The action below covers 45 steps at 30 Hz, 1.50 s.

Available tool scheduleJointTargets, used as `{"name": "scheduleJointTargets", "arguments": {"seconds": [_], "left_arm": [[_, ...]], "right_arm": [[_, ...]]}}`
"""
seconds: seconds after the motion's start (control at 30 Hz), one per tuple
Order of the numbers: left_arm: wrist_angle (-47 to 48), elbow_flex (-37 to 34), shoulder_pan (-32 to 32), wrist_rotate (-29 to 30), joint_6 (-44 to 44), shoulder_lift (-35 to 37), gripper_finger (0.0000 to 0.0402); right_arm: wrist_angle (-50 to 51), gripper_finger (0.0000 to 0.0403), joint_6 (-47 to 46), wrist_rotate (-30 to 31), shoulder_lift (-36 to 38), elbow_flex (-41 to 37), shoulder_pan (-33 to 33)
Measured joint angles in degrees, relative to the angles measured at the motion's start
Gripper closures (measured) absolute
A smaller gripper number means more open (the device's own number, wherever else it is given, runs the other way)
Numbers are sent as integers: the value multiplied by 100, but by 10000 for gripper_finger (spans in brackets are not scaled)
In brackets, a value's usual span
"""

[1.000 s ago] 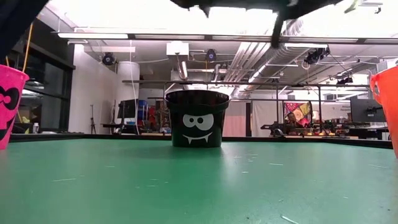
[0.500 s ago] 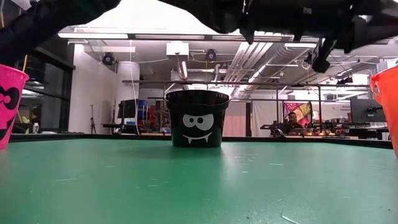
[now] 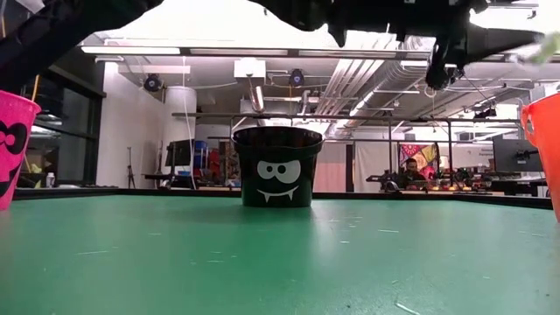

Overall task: Sort candy by brand, put in halloween buckets
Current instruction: Put the green gummy into the orange bucket, then return to Home Position

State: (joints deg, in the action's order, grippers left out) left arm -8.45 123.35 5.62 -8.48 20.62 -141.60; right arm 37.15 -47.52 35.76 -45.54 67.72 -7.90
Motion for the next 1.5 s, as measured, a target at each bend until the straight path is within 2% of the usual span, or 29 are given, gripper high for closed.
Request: {"name": "scheduleJointTargets", "arguments": {"seconds": [0.07,0.17,0.27,0.33,0.43,0.5,0.6,0.7,0.83,0.97,1.03,1.07,1.17,1.27,1.33,1.37,1.5], "left_arm": [[44,-4,66,0,-32,-15,176],[-4,-5,161,146,-449,-14,174],[-21,-5,223,360,-719,-11,174],[-50,-5,213,398,-723,-11,174],[-64,-5,174,408,-728,-11,174],[228,-5,118,354,-730,52,174],[1371,-22,-103,77,-757,370,174],[2850,-21,-447,-71,-1180,1077,176],[3825,-317,-861,33,-1764,2004,216],[3386,-1346,-1192,147,-1703,2999,315],[2908,-2084,-1328,222,-1594,3698,372],[2612,-2496,-1378,297,-1490,4061,386],[1835,-3918,-1459,568,-1146,5054,383],[992,-5368,-1460,774,-845,5967,392],[64,-6226,-1465,904,-585,6606,399],[-337,-6648,-1481,975,-462,6906,398],[-1452,-8227,-1491,1296,-8,7762,400]], "right_arm": [[95,142,-30,-126,104,0,0],[557,142,-301,-797,248,2,11],[1492,142,-639,-1711,324,4,154],[2242,142,-945,-1987,325,4,341],[3042,142,-1402,-1866,312,2,718],[3210,142,-1532,-1651,329,2,959],[3219,142,-1546,-1294,368,2,1307],[3259,142,-1491,-844,373,2,1586],[3509,142,-1354,-521,335,-27,1751],[3627,149,-1178,-649,347,-298,1784],[3591,167,-1064,-823,365,-537,1784],[3547,180,-1029,-915,397,-672,1784],[3151,238,-803,-1287,473,-1172,1794],[2289,324,-640,-1789,549,-1736,1884],[1540,379,-576,-2079,596,-2114,1978],[1102,389,-532,-2202,610,-2291,2030],[-768,387,-202,-2534,550,-2896,2249]]}}
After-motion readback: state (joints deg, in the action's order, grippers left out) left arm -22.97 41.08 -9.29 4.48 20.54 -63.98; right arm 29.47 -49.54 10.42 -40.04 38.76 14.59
